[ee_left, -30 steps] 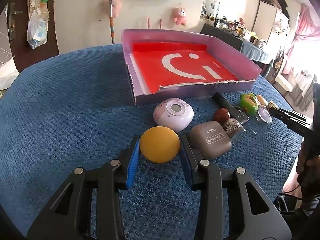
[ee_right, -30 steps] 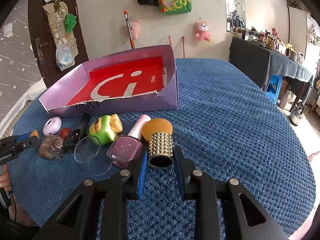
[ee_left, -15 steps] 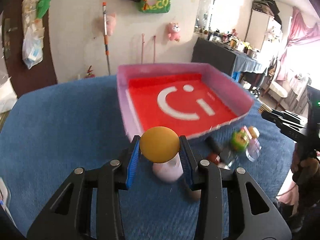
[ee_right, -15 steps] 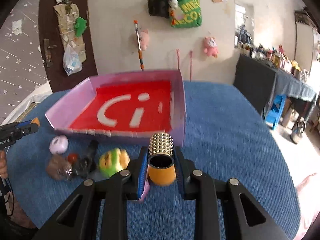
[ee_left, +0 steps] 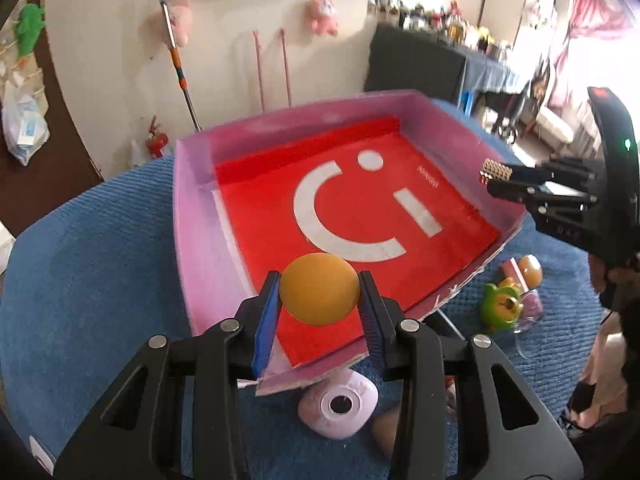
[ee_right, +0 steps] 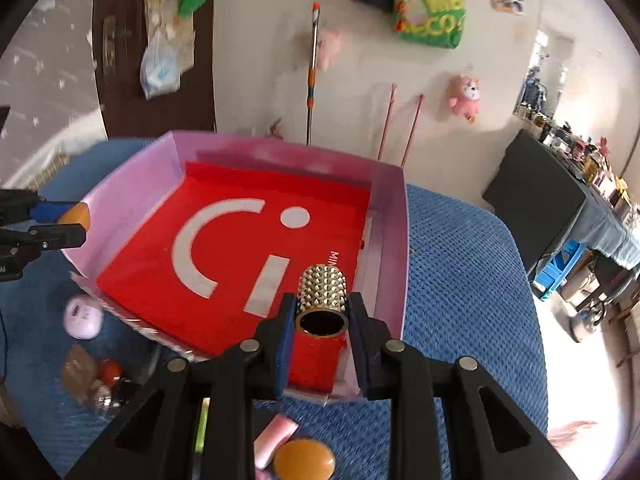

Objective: Organize rigid objects
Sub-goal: 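Carry both held items into the pink box and open both tools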

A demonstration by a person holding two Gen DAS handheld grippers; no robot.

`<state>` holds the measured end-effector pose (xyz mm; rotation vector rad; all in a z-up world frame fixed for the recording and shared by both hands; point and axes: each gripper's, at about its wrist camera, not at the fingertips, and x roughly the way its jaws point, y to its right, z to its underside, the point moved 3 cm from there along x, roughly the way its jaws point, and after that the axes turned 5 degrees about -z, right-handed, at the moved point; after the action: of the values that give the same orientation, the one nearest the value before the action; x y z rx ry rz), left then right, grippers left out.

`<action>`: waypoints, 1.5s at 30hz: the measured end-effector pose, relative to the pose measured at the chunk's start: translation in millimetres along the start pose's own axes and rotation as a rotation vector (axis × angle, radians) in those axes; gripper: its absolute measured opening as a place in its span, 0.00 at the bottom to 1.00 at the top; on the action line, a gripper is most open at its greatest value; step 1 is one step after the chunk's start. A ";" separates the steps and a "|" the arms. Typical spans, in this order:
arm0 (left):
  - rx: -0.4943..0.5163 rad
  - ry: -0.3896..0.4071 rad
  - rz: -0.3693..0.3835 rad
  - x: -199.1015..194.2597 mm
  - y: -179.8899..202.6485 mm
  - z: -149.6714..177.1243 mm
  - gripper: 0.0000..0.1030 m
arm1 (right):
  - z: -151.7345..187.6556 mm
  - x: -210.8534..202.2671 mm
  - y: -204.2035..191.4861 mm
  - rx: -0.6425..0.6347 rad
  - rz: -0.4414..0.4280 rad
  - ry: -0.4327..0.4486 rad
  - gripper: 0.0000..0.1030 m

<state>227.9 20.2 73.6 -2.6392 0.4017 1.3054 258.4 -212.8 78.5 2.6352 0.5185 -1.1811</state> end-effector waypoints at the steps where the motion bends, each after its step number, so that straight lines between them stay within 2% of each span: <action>1: 0.006 -0.013 -0.005 5.4 1.6 -0.6 0.35 | -1.3 6.2 0.7 -0.010 0.002 -0.024 0.27; 8: 0.026 -0.099 -0.016 37.0 1.1 0.1 0.35 | 4.4 37.9 2.7 -0.084 0.021 -0.151 0.27; 19: 0.065 -0.166 -0.013 56.6 5.5 2.2 0.35 | 7.5 54.2 -7.5 -0.199 0.020 -0.249 0.26; 25: 0.085 -0.175 -0.042 61.2 7.7 6.5 0.35 | 9.0 59.8 -12.6 -0.251 0.043 -0.278 0.26; 38: 0.079 -0.176 -0.025 59.4 5.9 5.4 0.36 | 10.6 59.7 -18.3 -0.272 0.045 -0.291 0.29; 42: 0.081 -0.166 -0.011 55.3 7.5 5.9 0.46 | 10.8 59.0 -19.6 -0.276 0.044 -0.292 0.33; 45: 0.087 -0.152 -0.012 50.6 9.0 5.8 0.47 | 10.4 58.0 -19.9 -0.274 0.043 -0.291 0.36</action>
<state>250.1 4.9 29.5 -2.4484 0.4093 1.4389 279.3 -184.6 27.2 2.1901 0.5231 -1.3436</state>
